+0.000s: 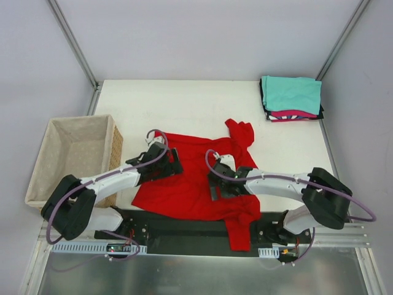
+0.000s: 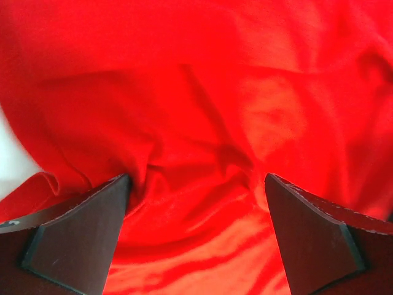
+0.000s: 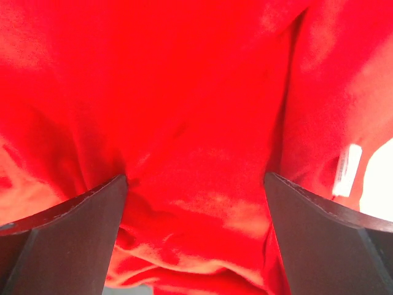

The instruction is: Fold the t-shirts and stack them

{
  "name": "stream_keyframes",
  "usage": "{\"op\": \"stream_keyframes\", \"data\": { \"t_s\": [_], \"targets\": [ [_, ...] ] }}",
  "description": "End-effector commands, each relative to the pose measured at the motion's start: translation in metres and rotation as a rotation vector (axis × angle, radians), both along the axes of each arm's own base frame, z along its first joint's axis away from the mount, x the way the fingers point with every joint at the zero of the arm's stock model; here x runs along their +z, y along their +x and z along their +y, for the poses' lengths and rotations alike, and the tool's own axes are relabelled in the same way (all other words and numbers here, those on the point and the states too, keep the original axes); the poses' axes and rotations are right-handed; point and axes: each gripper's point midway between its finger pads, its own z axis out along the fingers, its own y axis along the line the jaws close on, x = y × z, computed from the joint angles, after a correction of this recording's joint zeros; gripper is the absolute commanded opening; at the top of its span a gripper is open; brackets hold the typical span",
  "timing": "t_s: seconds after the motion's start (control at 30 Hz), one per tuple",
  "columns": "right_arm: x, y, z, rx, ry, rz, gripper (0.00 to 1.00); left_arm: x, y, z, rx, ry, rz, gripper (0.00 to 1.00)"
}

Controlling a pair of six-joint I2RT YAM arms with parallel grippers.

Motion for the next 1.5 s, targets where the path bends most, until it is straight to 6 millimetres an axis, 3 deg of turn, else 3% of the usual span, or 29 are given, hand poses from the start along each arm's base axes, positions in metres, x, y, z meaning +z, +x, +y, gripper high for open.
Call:
{"op": "stream_keyframes", "data": {
  "t_s": [0.0,0.2,0.33,0.37,0.47,0.5,0.57,0.6,0.7,0.93,0.97,1.07,1.23,1.37,1.47],
  "targets": [
    [-0.008,-0.048,-0.032,-0.052,-0.117,0.026,0.98,-0.052,-0.120,0.021,0.028,0.054,0.388,0.93],
    [-0.011,-0.081,-0.040,-0.035,-0.168,0.022,0.97,-0.046,-0.154,0.005,-0.038,0.036,0.372,0.89],
    [0.006,-0.083,-0.045,-0.019,-0.232,-0.046,0.97,-0.041,-0.163,0.002,-0.064,0.070,0.345,0.87],
    [0.014,-0.081,-0.037,-0.017,-0.211,-0.062,0.97,-0.038,-0.163,0.002,-0.067,0.081,0.340,0.87],
    [0.038,-0.067,-0.039,-0.018,-0.216,-0.141,0.97,-0.019,-0.154,-0.003,-0.093,0.121,0.283,0.87],
    [0.051,-0.062,-0.032,-0.016,-0.195,-0.169,0.97,-0.005,-0.142,-0.011,-0.105,0.117,0.232,0.87],
    [0.072,-0.050,-0.035,-0.003,-0.221,-0.234,0.97,0.010,-0.137,-0.007,-0.110,0.156,0.204,0.87],
    [0.086,-0.044,-0.028,-0.006,-0.199,-0.260,0.97,0.025,-0.128,-0.014,-0.123,0.148,0.163,0.87],
    [0.109,-0.027,-0.030,-0.004,-0.218,-0.317,0.97,0.051,-0.111,-0.011,-0.121,0.186,0.080,0.88],
    [0.144,0.011,-0.036,-0.026,-0.177,-0.385,0.97,0.095,-0.083,-0.001,-0.109,0.287,-0.051,0.91],
    [0.146,0.021,-0.040,-0.050,-0.172,-0.389,0.97,0.107,-0.074,-0.002,-0.107,0.300,-0.081,0.92],
    [0.157,0.039,-0.041,-0.065,-0.139,-0.401,0.97,0.121,-0.049,-0.002,-0.079,0.334,-0.093,0.95],
    [0.170,0.057,-0.045,-0.066,-0.129,-0.426,0.97,0.118,-0.013,0.011,0.030,0.290,-0.060,0.99],
    [0.170,0.064,-0.052,-0.085,-0.102,-0.420,0.97,0.090,0.005,0.030,0.120,0.206,0.011,0.99],
    [0.163,0.065,-0.057,-0.085,-0.100,-0.406,0.97,0.077,0.014,0.044,0.164,0.246,0.039,0.99]
  ]
}}
